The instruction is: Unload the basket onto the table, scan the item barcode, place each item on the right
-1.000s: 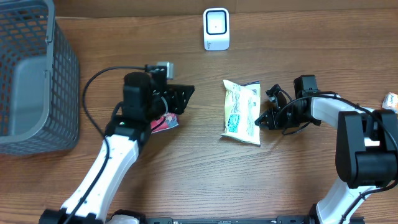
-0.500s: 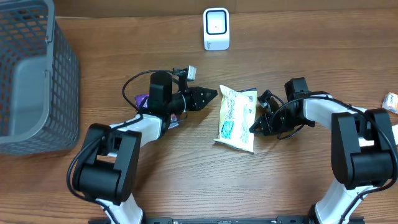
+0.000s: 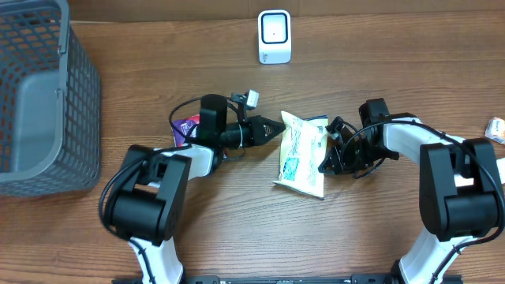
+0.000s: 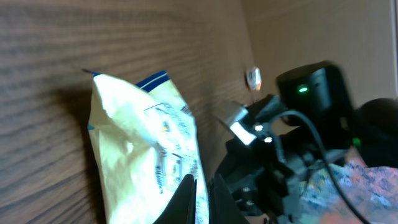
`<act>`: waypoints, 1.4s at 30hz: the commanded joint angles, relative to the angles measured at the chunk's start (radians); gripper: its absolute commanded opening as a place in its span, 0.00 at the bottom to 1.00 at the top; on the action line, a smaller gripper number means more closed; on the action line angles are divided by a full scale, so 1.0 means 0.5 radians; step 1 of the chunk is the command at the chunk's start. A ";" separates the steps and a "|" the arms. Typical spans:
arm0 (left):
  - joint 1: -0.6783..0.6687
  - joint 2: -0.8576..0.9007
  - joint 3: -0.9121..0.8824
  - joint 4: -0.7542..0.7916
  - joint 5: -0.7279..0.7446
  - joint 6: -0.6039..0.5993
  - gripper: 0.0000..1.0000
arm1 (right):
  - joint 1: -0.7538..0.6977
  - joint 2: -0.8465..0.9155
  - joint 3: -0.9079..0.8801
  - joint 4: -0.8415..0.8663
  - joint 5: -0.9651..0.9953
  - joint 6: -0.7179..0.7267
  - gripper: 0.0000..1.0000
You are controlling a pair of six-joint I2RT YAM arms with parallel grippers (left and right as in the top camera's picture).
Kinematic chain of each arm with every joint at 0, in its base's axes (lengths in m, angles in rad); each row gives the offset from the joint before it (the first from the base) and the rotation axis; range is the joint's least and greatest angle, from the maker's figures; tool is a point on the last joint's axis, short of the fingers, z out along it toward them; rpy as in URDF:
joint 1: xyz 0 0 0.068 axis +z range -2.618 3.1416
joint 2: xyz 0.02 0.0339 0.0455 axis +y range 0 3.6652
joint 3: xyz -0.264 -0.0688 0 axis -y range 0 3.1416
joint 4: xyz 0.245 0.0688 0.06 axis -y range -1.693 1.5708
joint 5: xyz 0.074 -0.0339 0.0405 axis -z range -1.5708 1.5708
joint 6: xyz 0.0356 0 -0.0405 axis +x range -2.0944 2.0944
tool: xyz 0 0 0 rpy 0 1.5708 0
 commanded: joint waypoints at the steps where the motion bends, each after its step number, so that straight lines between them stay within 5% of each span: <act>1: -0.042 0.114 0.124 0.008 0.119 -0.050 0.04 | 0.048 0.040 -0.034 -0.051 0.517 -0.001 0.04; 20: -0.107 0.146 0.230 -0.289 0.015 0.039 0.04 | 0.379 0.040 -0.034 -0.063 0.855 0.046 0.04; 30: -0.066 0.146 0.230 -0.961 -0.127 0.223 0.04 | 0.324 0.040 -0.004 -0.079 0.883 0.228 0.07; 33: -0.043 0.146 0.230 -1.006 -0.136 0.227 0.04 | 0.269 0.036 0.082 -0.156 0.846 0.290 0.22; 34: -0.037 0.146 0.230 -1.022 -0.148 0.227 0.04 | 0.251 0.036 0.124 -0.195 0.832 0.295 0.59; 36: -0.023 0.146 0.230 -1.042 -0.165 0.227 0.04 | 0.208 0.028 0.219 -0.286 0.809 0.295 0.94; 37: -0.017 0.146 0.230 -1.042 -0.164 0.227 0.04 | 0.182 0.019 0.278 -0.332 0.792 0.295 1.00; 42: -0.001 0.146 0.230 -1.041 -0.175 0.198 0.04 | 0.059 -0.015 0.581 -0.567 0.470 0.308 1.00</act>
